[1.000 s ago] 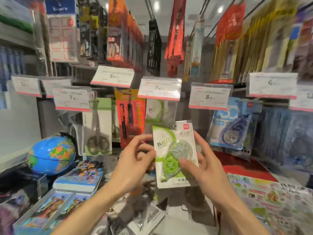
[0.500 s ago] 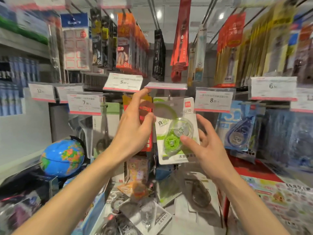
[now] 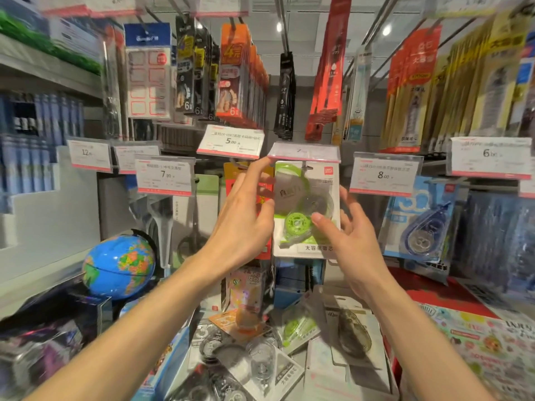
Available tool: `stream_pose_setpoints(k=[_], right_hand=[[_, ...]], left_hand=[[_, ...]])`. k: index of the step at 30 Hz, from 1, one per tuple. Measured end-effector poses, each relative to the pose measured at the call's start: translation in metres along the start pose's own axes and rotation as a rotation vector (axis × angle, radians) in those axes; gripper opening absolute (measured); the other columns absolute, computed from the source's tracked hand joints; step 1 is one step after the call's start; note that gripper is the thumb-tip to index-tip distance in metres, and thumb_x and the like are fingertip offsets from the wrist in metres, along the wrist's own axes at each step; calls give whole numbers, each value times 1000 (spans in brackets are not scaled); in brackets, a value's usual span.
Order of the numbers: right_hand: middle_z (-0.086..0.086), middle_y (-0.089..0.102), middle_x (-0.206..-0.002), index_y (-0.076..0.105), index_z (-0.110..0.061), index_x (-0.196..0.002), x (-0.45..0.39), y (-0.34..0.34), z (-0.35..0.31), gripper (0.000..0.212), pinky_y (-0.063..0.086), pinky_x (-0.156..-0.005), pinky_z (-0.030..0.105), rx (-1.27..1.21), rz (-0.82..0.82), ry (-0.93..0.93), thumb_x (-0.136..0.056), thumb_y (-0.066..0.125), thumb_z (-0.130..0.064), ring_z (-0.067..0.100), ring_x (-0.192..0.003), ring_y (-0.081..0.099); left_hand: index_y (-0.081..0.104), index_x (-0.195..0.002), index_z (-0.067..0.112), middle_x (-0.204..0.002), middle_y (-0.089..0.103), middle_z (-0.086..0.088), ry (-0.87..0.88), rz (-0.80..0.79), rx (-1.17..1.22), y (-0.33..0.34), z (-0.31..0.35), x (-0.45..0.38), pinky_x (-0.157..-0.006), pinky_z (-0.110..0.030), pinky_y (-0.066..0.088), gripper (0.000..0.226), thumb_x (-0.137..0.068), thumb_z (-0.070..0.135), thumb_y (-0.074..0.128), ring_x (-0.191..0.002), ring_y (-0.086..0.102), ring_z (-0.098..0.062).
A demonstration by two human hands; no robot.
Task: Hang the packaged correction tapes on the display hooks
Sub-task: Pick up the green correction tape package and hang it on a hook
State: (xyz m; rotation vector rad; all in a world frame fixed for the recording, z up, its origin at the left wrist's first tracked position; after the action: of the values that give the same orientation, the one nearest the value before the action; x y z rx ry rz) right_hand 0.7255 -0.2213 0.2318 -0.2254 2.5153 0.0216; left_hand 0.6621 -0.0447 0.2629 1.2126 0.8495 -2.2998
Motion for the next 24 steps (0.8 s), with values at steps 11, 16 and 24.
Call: stream_pose_setpoints(k=[11, 16, 24], right_hand=[[-15, 55, -143, 21, -44, -155, -9, 8, 16, 74, 45, -111, 40, 232, 12, -3, -94, 63, -42, 3, -126, 55], [-24, 34, -143, 4, -45, -157, 4, 11, 21, 76, 31, -108, 28, 464, 67, -127, -100, 54, -41, -3, -133, 34], [-10, 28, -162, 0, -47, -156, -8, 16, 41, 74, 38, -104, 39, 604, 0, -119, -101, 49, -36, 22, -139, 43]], left_hand=[[32, -148, 36, -106, 67, 4, -184, -105, -51, 24, -35, 8, -80, -29, 54, 53, -100, 22, 51, -93, 65, -23], [32, -149, 35, -80, 71, -2, -205, -106, -42, 38, -49, 6, -77, -40, 57, 55, -100, 23, 53, -71, 69, -24], [23, -151, 40, -86, 76, -16, -170, -162, -80, 48, -66, -2, -55, -44, 56, 67, -97, 12, 49, -48, 61, -27]])
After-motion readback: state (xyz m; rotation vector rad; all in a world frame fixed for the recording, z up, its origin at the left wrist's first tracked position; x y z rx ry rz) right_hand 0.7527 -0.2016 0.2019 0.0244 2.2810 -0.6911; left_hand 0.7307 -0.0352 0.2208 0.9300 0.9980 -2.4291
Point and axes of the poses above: each hand's wrist, its own x-axis away from the middle knuckle, its own y-axis out of the palm, z = x × y, the point moved 2 cm from there along -x, towards the middle knuckle
